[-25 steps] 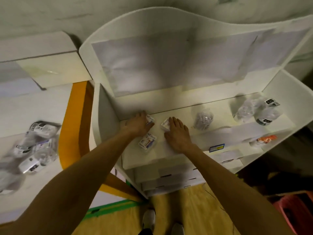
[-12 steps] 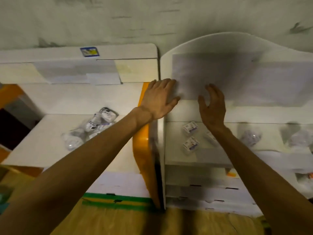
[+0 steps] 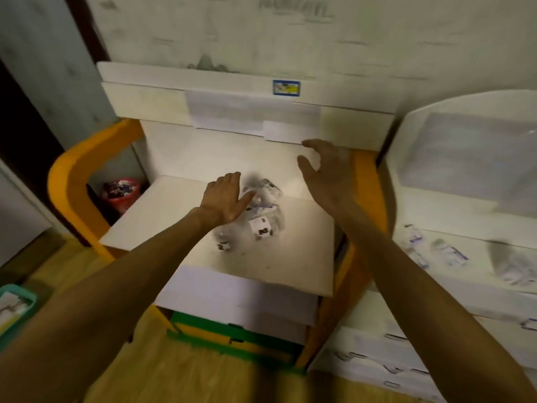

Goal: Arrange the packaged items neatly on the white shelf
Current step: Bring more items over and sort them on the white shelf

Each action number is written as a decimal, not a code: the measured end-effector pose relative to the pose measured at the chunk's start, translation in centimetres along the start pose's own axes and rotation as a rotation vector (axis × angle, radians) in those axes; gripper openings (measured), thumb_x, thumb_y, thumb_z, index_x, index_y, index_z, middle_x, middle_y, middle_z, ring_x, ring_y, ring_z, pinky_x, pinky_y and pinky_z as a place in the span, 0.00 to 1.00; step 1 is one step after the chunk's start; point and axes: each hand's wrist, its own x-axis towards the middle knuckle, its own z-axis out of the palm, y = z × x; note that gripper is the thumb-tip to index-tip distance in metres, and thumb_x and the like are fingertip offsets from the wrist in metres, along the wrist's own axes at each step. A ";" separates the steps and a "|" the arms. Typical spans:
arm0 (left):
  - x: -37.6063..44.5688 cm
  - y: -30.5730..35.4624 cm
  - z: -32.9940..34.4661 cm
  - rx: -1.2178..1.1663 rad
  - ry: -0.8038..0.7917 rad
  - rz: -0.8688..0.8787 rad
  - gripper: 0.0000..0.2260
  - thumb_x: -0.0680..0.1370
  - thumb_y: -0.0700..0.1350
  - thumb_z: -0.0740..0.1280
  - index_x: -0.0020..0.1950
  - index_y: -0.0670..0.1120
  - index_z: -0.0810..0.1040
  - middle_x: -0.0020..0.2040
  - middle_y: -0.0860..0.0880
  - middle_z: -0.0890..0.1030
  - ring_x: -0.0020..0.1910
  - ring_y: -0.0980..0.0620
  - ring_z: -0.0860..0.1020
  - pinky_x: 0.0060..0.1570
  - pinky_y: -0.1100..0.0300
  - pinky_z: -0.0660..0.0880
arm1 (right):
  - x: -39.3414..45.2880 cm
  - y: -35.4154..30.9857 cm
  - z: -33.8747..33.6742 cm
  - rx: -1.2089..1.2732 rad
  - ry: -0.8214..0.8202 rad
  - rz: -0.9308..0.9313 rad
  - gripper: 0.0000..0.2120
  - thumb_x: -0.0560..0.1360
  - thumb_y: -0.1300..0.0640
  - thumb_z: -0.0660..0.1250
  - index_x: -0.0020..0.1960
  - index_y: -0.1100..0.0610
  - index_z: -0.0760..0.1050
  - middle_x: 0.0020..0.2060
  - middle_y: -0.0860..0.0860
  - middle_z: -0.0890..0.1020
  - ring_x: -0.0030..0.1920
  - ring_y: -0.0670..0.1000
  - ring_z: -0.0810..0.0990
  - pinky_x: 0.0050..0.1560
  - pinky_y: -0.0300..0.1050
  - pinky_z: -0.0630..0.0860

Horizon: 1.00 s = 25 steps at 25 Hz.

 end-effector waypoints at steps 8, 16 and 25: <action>0.1 -8.3 2.3 0.066 -0.148 -0.051 0.29 0.81 0.62 0.56 0.71 0.40 0.66 0.67 0.40 0.73 0.63 0.40 0.73 0.60 0.47 0.71 | -0.5 2.1 10.5 -0.051 -0.301 0.320 0.20 0.78 0.53 0.67 0.69 0.55 0.74 0.65 0.52 0.78 0.63 0.53 0.77 0.63 0.50 0.74; 7.2 -7.3 5.0 -0.332 -0.323 -0.041 0.32 0.75 0.60 0.71 0.73 0.46 0.69 0.68 0.47 0.73 0.65 0.47 0.73 0.63 0.54 0.70 | 3.9 7.0 15.9 -0.164 -0.409 0.406 0.19 0.77 0.55 0.67 0.67 0.56 0.74 0.62 0.53 0.79 0.60 0.55 0.79 0.57 0.45 0.74; 13.4 -7.3 9.1 -0.167 -0.457 0.185 0.32 0.66 0.69 0.72 0.64 0.53 0.77 0.58 0.52 0.80 0.55 0.49 0.79 0.53 0.51 0.77 | 5.2 13.8 21.1 -0.232 -0.521 0.417 0.24 0.65 0.34 0.67 0.57 0.44 0.76 0.47 0.43 0.84 0.45 0.46 0.83 0.45 0.48 0.82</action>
